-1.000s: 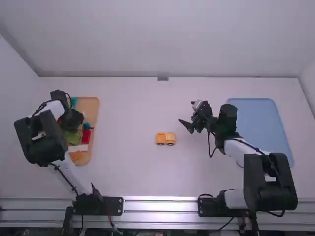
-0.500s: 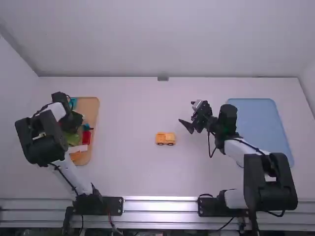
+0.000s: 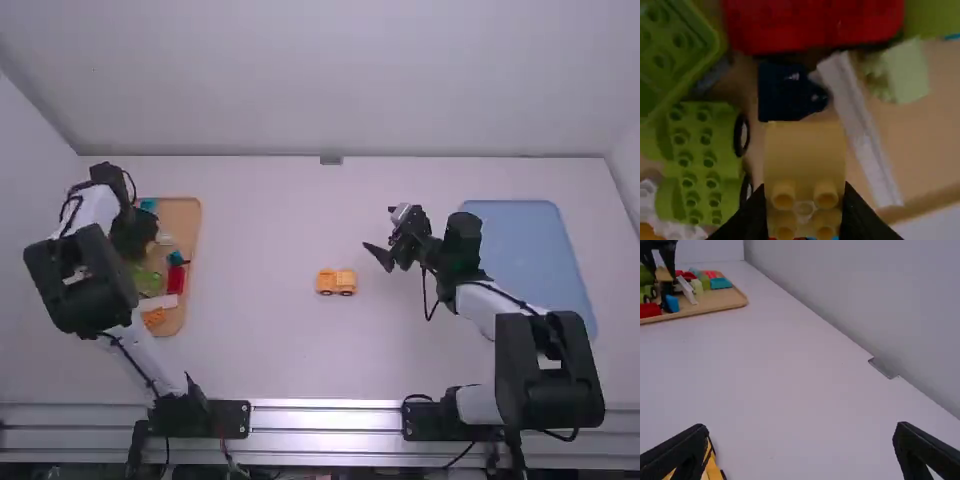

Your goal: Assemble lego blocks to make yellow taxi

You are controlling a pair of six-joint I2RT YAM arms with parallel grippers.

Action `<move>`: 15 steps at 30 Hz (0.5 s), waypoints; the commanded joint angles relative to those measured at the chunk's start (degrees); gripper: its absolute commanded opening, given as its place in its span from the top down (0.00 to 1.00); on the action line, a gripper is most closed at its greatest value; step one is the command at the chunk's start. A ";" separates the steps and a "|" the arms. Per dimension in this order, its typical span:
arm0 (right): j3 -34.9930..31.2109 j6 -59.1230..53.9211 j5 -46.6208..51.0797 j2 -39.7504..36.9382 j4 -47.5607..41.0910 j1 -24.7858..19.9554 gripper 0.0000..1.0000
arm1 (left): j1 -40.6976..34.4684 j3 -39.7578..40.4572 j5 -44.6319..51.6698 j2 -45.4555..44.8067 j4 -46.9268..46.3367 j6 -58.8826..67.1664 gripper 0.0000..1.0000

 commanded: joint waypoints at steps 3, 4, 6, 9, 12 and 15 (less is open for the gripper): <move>1.33 0.35 -0.37 -0.42 -0.17 0.15 0.02 | -3.78 3.63 -8.70 -0.48 -6.21 -7.96 0.98; 1.33 0.37 -0.37 -0.42 -0.17 0.15 0.01 | -4.81 3.63 -10.51 -1.16 -7.39 -8.92 0.98; 1.33 0.42 -0.39 -0.42 -0.17 0.17 0.01 | -9.09 2.95 -12.98 -3.13 -8.61 -10.29 0.98; 1.33 1.73 -0.37 -0.42 -0.15 0.15 0.01 | -14.14 1.73 -12.96 -5.31 -7.21 -10.32 0.98; 1.33 2.91 -0.37 -0.42 -0.20 0.17 0.02 | -19.21 -0.04 -13.22 -8.02 -6.75 -14.23 0.98; 1.33 3.58 -0.44 -0.42 -0.17 0.17 0.01 | -24.55 -1.25 -12.98 -9.31 -7.87 -24.22 0.98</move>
